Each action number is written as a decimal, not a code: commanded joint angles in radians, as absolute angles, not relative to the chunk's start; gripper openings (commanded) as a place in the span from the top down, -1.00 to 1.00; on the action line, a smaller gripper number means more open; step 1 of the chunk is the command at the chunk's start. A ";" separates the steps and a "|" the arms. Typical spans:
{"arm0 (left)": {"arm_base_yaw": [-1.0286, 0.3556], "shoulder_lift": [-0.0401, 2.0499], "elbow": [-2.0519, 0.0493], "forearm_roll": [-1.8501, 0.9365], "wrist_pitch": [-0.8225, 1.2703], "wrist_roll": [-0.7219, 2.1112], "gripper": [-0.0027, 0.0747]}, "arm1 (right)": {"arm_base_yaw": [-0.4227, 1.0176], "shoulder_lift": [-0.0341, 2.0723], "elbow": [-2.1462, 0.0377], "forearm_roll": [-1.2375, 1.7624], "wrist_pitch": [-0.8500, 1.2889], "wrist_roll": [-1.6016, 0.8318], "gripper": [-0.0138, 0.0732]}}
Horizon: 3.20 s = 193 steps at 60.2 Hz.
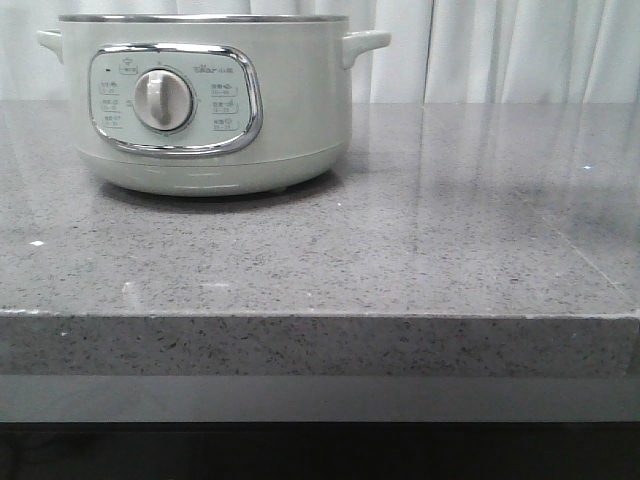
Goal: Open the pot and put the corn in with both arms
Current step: 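Carry the corn cob over the open pot with the right gripper, then lower the corn into the pot and open the right gripper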
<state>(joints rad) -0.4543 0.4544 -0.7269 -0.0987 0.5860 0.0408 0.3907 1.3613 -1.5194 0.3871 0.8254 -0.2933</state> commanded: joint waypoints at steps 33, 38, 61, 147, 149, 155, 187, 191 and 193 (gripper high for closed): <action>-0.458 0.456 -0.764 -0.109 0.436 0.038 0.45 | 0.538 1.780 -2.027 0.410 0.726 -0.323 -0.10; -0.458 0.456 -0.764 -0.109 0.436 0.038 0.45 | 0.539 1.840 -2.075 0.407 0.731 -0.323 -0.10; -0.458 0.456 -0.764 -0.109 0.436 0.038 0.45 | 0.539 1.978 -2.140 0.361 0.763 -0.323 -0.10; -0.458 0.456 -0.764 -0.109 0.436 0.038 0.45 | 0.532 1.265 -1.458 0.296 0.651 -0.147 -0.53; -0.458 0.456 -0.764 -0.109 0.436 0.038 0.45 | 0.532 1.219 -1.411 0.296 0.637 -0.147 -0.53; -0.458 0.456 -0.764 -0.109 0.436 0.038 0.45 | 0.532 1.079 -1.286 0.296 0.585 -0.147 -0.53; -0.458 0.456 -0.764 -0.109 0.436 0.038 0.45 | 0.532 0.741 -0.989 0.296 0.510 -0.147 -0.53; -0.458 0.456 -0.764 -0.109 0.436 0.038 0.45 | 0.532 0.742 -0.989 0.296 0.509 -0.147 -0.53; -0.458 0.456 -0.764 -0.109 0.436 0.038 0.45 | 0.532 0.742 -0.989 0.296 0.513 -0.147 -0.53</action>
<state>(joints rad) -0.4543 0.4544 -0.7269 -0.0987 0.5860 0.0408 0.5401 0.7476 -0.9677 0.2899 0.5927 -0.1477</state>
